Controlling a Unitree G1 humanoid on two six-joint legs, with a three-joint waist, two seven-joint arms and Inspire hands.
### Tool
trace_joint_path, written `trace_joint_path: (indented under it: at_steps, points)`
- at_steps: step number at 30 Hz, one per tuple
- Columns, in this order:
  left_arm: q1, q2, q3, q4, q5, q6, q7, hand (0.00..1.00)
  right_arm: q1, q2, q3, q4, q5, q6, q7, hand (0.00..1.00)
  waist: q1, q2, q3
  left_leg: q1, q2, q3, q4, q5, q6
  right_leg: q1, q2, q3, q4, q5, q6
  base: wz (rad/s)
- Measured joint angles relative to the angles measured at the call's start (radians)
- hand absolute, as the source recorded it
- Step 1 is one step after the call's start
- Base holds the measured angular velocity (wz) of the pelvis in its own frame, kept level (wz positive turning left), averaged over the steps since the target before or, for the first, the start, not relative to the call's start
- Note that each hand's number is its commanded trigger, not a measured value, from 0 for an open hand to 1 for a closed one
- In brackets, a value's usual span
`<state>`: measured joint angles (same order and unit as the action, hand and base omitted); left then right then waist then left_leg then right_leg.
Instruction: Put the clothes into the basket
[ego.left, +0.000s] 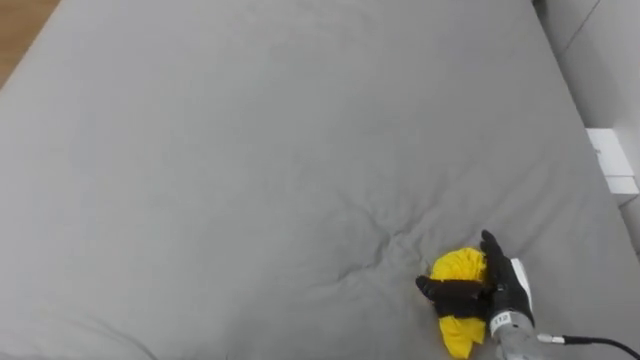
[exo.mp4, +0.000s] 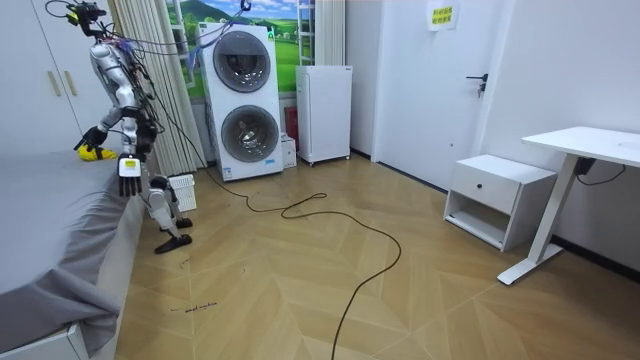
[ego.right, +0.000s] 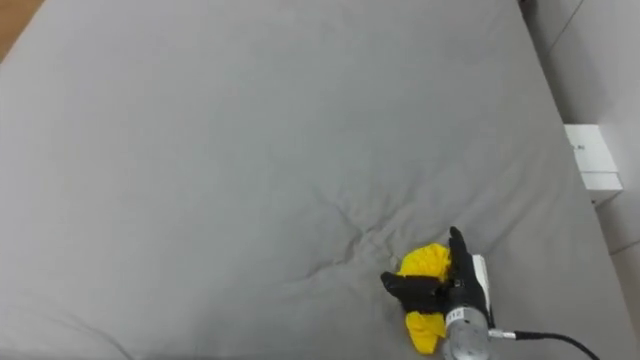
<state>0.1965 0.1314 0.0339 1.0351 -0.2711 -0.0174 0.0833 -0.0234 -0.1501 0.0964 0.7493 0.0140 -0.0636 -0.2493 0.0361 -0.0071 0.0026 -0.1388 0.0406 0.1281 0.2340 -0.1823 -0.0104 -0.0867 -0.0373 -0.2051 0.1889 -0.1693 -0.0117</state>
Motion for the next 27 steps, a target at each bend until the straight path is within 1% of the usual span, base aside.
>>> trace_joint_path:
  at_steps: [1, 4, 6, 7, 8, 9, 10, 11, 12, 14, 16, 18, 19, 22, 23, 24, 27]
  points:
    - [0.000, 0.001, 0.000, -0.005, 0.000, 0.009, 0.006, 0.00, -0.008, 0.000, 0.000, 0.034, -0.024, -0.001, 0.000, 0.00, 0.000, -0.002, -0.0019, -0.004, -0.001, -0.008, 0.000, 0.000, 0.000, 0.001, -0.001, -0.011, -0.003, 0.000, 0.001, 0.19]
    - [0.000, 0.000, -0.002, -0.014, 0.000, 0.016, 0.025, 0.00, -0.029, -0.003, 0.000, 0.147, -0.064, -0.010, -0.006, 0.00, -0.003, -0.007, -0.0053, -0.005, -0.003, -0.032, 0.000, 0.000, 0.000, 0.010, -0.001, -0.053, -0.004, 0.001, 0.001, 0.22]
    - [0.000, 0.001, -0.006, -0.014, 0.001, 0.016, 0.025, 0.00, -0.034, -0.009, 0.000, 0.184, -0.086, -0.010, -0.015, 0.00, -0.001, -0.007, -0.0053, -0.004, -0.003, -0.050, 0.000, 0.000, 0.000, 0.021, -0.001, -0.074, -0.005, 0.001, 0.001, 0.25]
    - [0.001, 0.001, -0.006, -0.012, 0.002, 0.016, 0.026, 0.00, -0.036, -0.008, 0.000, 0.206, -0.103, -0.012, -0.022, 0.17, 0.001, -0.005, -0.0034, 0.000, -0.003, -0.053, 0.000, 0.000, 0.000, 0.027, 0.000, -0.074, -0.007, 0.001, 0.001, 0.21]
    - [0.003, 0.001, -0.006, -0.011, 0.002, 0.016, 0.026, 0.00, -0.037, -0.008, -0.001, 0.221, -0.117, -0.015, -0.026, 0.53, 0.001, -0.005, -0.0034, 0.003, -0.004, -0.055, 0.000, 0.000, 0.000, 0.034, 0.000, -0.077, -0.011, 0.001, 0.001, 0.14]
    - [0.010, 0.001, -0.003, -0.012, 0.002, 0.016, 0.026, 0.00, -0.035, -0.008, 0.000, 0.246, -0.147, -0.017, -0.032, 0.80, 0.003, -0.006, -0.0043, 0.010, -0.008, -0.060, -0.001, 0.000, 0.000, 0.049, -0.001, -0.088, -0.025, 0.001, 0.001, 0.17]
    - [0.015, 0.003, -0.003, -0.012, 0.002, 0.016, 0.025, 0.00, -0.034, -0.012, 0.001, 0.265, -0.166, -0.018, -0.036, 1.00, 0.006, -0.005, -0.0046, 0.012, -0.008, -0.060, 0.000, 0.000, 0.000, 0.056, -0.003, -0.101, -0.028, 0.001, 0.001, 0.17]
    - [0.016, 0.004, -0.003, -0.012, 0.002, 0.017, 0.024, 0.00, -0.032, -0.016, 0.001, 0.267, -0.172, -0.018, -0.038, 1.00, 0.010, -0.005, -0.0045, 0.012, -0.009, -0.059, 0.000, 0.000, 0.000, 0.058, -0.003, -0.102, -0.030, 0.001, 0.001, 0.11]
    - [0.016, 0.006, -0.003, -0.011, 0.002, 0.020, 0.022, 0.00, -0.029, -0.026, 0.003, 0.274, -0.183, -0.018, -0.047, 1.00, 0.025, -0.005, -0.0044, 0.011, -0.010, -0.059, 0.000, 0.000, 0.000, 0.060, -0.004, -0.104, -0.035, 0.001, 0.001, 0.06]
    - [0.015, 0.009, -0.004, -0.001, 0.002, 0.024, 0.022, 0.00, -0.033, -0.049, 0.016, 0.302, -0.199, -0.018, -0.069, 1.00, 0.039, -0.002, -0.0035, 0.009, -0.012, -0.060, 0.000, 0.000, 0.000, 0.062, -0.007, -0.111, -0.036, 0.001, 0.001, 0.08]
    - [0.020, 0.023, -0.004, 0.013, 0.006, 0.032, 0.022, 0.00, -0.036, -0.076, 0.020, 0.329, -0.217, -0.018, -0.087, 1.00, 0.055, -0.002, -0.0033, 0.005, -0.013, -0.065, 0.002, 0.000, 0.001, 0.065, -0.007, -0.119, -0.036, 0.001, 0.002, 0.11]
    - [0.030, 0.035, -0.006, 0.014, 0.016, 0.040, 0.022, 0.00, -0.037, -0.092, 0.020, 0.342, -0.216, -0.013, -0.088, 1.00, 0.058, -0.001, -0.0029, 0.002, -0.014, -0.073, 0.002, 0.000, 0.001, 0.067, -0.007, -0.123, -0.037, 0.000, 0.003, 0.10]
    - [0.032, 0.039, -0.006, 0.015, 0.020, 0.043, 0.022, 0.00, -0.038, -0.094, 0.019, 0.347, -0.215, -0.003, -0.088, 1.00, 0.059, 0.002, -0.0025, 0.002, -0.014, -0.073, 0.002, 0.000, 0.001, 0.067, -0.006, -0.122, -0.038, 0.000, 0.003, 0.04]
    - [0.041, 0.039, -0.007, 0.027, 0.025, 0.056, 0.022, 0.00, -0.037, -0.092, 0.020, 0.379, -0.210, 0.001, -0.087, 1.00, 0.061, 0.013, -0.0038, 0.002, -0.014, -0.070, 0.001, 0.000, 0.001, 0.063, -0.007, -0.118, -0.038, 0.000, 0.003, -0.04]
    - [0.042, 0.039, -0.007, 0.029, 0.026, 0.057, 0.022, 0.00, -0.037, -0.092, 0.020, 0.382, -0.204, 0.001, -0.087, 1.00, 0.062, 0.014, -0.0041, 0.002, -0.014, -0.069, 0.000, 0.001, 0.001, 0.060, -0.007, -0.116, -0.038, 0.000, 0.003, -0.09]
    - [0.039, 0.039, -0.007, 0.030, 0.026, 0.061, 0.022, 0.00, -0.038, -0.092, 0.020, 0.383, -0.181, 0.001, -0.086, 1.00, 0.065, 0.014, -0.0062, 0.002, -0.014, -0.064, 0.000, 0.002, 0.001, 0.057, -0.007, -0.112, -0.038, 0.000, 0.003, -0.08]
    - [0.033, 0.039, -0.006, 0.020, 0.029, 0.061, 0.022, 0.00, -0.039, -0.092, 0.010, 0.388, -0.131, 0.001, -0.074, 1.00, 0.059, 0.015, -0.0074, 0.007, -0.015, -0.065, -0.004, 0.002, 0.001, 0.060, -0.007, -0.114, -0.038, 0.000, 0.003, -0.02]
